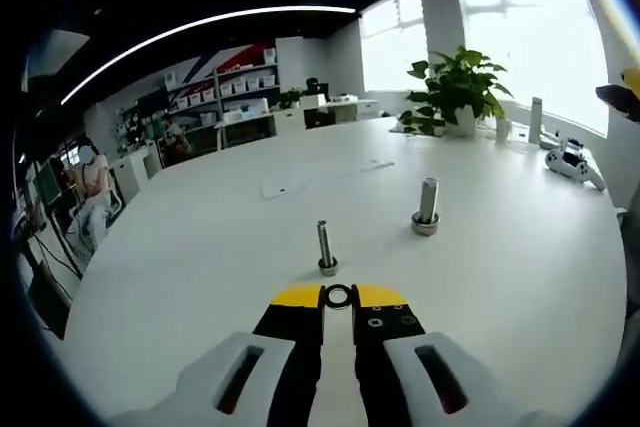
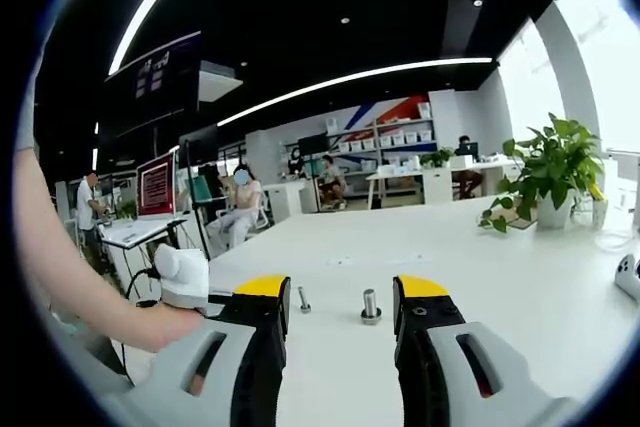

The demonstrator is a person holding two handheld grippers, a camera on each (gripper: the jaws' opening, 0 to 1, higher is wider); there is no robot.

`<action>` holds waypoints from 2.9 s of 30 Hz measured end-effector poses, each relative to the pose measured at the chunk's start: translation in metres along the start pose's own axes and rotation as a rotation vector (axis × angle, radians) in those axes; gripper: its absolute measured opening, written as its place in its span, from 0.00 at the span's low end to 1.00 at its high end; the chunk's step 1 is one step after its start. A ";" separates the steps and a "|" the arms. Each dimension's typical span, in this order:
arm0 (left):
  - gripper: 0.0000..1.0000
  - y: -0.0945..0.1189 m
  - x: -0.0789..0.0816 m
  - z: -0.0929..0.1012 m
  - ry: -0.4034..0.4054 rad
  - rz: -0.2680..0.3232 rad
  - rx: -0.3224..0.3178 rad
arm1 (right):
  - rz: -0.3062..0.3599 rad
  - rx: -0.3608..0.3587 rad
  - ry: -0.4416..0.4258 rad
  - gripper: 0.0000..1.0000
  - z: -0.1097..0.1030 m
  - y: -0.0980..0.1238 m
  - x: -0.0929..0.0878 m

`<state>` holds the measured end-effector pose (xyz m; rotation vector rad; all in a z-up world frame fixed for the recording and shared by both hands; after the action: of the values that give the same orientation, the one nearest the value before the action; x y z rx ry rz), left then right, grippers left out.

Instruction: Place the washer onto the threaded stud by aligning its center hole with the stud, sliding it down to the base, and recovering from edge contact or off-axis alignment until the washer reaches the visible bottom stop.

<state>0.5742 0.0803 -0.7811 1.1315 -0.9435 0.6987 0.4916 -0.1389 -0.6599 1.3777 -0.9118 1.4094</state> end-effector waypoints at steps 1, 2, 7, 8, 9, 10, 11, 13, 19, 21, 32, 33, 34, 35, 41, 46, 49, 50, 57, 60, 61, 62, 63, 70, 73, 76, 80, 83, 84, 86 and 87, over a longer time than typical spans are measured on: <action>0.08 -0.001 0.003 0.000 -0.006 0.002 0.000 | 0.001 -0.001 0.002 0.43 0.000 0.000 0.000; 0.08 -0.003 0.006 -0.001 -0.003 0.004 -0.001 | 0.001 -0.001 0.000 0.43 0.000 0.001 0.001; 0.08 -0.009 0.020 -0.001 -0.016 0.010 -0.004 | 0.003 -0.002 0.000 0.43 0.001 0.001 0.001; 0.08 -0.013 0.022 -0.003 -0.018 0.013 -0.005 | 0.004 -0.001 0.000 0.43 0.000 0.000 0.001; 0.08 -0.015 0.024 -0.003 -0.019 0.014 -0.005 | 0.005 0.001 0.000 0.43 0.000 0.001 0.002; 0.08 -0.017 0.026 -0.004 -0.019 0.016 -0.006 | 0.005 0.001 0.002 0.43 -0.001 0.000 0.002; 0.08 -0.020 0.029 -0.004 -0.024 0.017 -0.004 | 0.006 0.003 0.004 0.43 -0.001 0.001 0.002; 0.08 -0.024 0.033 -0.005 -0.027 0.015 -0.004 | 0.006 0.006 0.005 0.43 -0.002 0.000 0.002; 0.08 -0.033 0.042 -0.008 -0.031 0.013 0.002 | 0.008 0.001 0.000 0.43 0.000 0.001 0.003; 0.08 -0.037 0.043 -0.009 -0.034 0.007 0.002 | 0.009 0.000 -0.002 0.43 0.000 0.001 0.003; 0.08 -0.054 0.037 -0.010 -0.061 -0.058 -0.003 | 0.009 -0.005 -0.008 0.43 0.001 0.001 0.003; 0.08 -0.054 0.036 -0.010 -0.063 -0.062 -0.003 | 0.007 -0.006 -0.009 0.43 0.002 0.001 0.003; 0.08 -0.054 0.037 -0.010 -0.063 -0.060 -0.004 | 0.007 -0.007 -0.009 0.43 0.002 0.001 0.002; 0.08 -0.054 0.038 -0.009 -0.060 -0.055 -0.006 | 0.007 -0.008 -0.012 0.43 0.003 0.001 0.002; 0.08 -0.057 0.033 -0.005 -0.077 -0.071 -0.012 | 0.009 -0.008 -0.014 0.43 0.005 0.000 0.000; 0.08 -0.059 0.034 -0.006 -0.080 -0.072 -0.008 | 0.008 -0.006 -0.014 0.43 0.005 0.000 -0.001; 0.08 -0.061 0.031 -0.004 -0.107 -0.084 -0.016 | 0.008 -0.005 -0.015 0.43 0.005 -0.001 -0.001; 0.08 -0.061 0.031 -0.004 -0.102 -0.084 -0.015 | 0.007 -0.004 -0.016 0.43 0.005 -0.001 -0.002; 0.08 -0.062 0.030 -0.006 -0.094 -0.087 -0.011 | 0.009 0.002 -0.017 0.43 0.002 0.000 0.001; 0.07 -0.063 0.029 -0.007 -0.091 -0.089 -0.008 | 0.009 0.001 -0.018 0.43 0.001 0.000 0.001; 0.06 -0.063 0.027 -0.006 -0.086 -0.097 -0.014 | 0.009 0.001 -0.017 0.43 0.001 0.001 0.001; 0.07 -0.063 0.027 -0.007 -0.092 -0.095 -0.011 | 0.009 0.001 -0.016 0.43 0.001 0.001 0.002; 0.07 -0.062 0.028 -0.006 -0.093 -0.087 -0.013 | 0.009 0.001 -0.015 0.43 0.001 0.001 0.002; 0.13 -0.061 0.031 -0.006 -0.066 -0.068 -0.012 | 0.010 0.002 -0.016 0.43 0.001 0.001 0.002; 0.13 -0.059 0.032 -0.006 -0.064 -0.064 -0.010 | 0.012 0.003 -0.015 0.43 0.001 0.001 0.002; 0.14 -0.058 0.034 -0.007 -0.056 -0.054 -0.007 | 0.013 0.002 -0.017 0.43 0.002 0.000 0.001; 0.14 -0.053 0.037 -0.006 -0.049 -0.040 -0.008 | 0.014 0.002 -0.016 0.43 0.003 0.000 0.001; 0.15 -0.050 0.043 -0.007 -0.043 -0.024 -0.007 | 0.009 0.004 -0.013 0.43 0.003 -0.001 -0.001; 0.15 -0.048 0.045 -0.008 -0.034 -0.019 -0.008 | 0.008 0.006 -0.011 0.43 0.002 -0.001 -0.001; 0.15 -0.045 0.048 -0.008 -0.033 -0.009 -0.008 | 0.002 0.009 -0.006 0.43 0.000 -0.001 -0.002; 0.15 -0.042 0.050 -0.008 -0.043 0.000 -0.009 | 0.000 0.010 -0.005 0.43 -0.001 -0.001 -0.002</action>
<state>0.6348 0.0752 -0.7552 1.1429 -0.9820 0.6717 0.4924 -0.1383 -0.6621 1.3891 -0.9097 1.4128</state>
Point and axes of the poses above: the point that each gripper's makers call its tool centre point, and the gripper's own axes: y roughly backward along the fingers, z roughly to its right, x roughly out of its top, the point moved 2 cm from there along y, roughly backward along the fingers, and after that the axes turned 13 degrees about y, right-handed, at the moved point
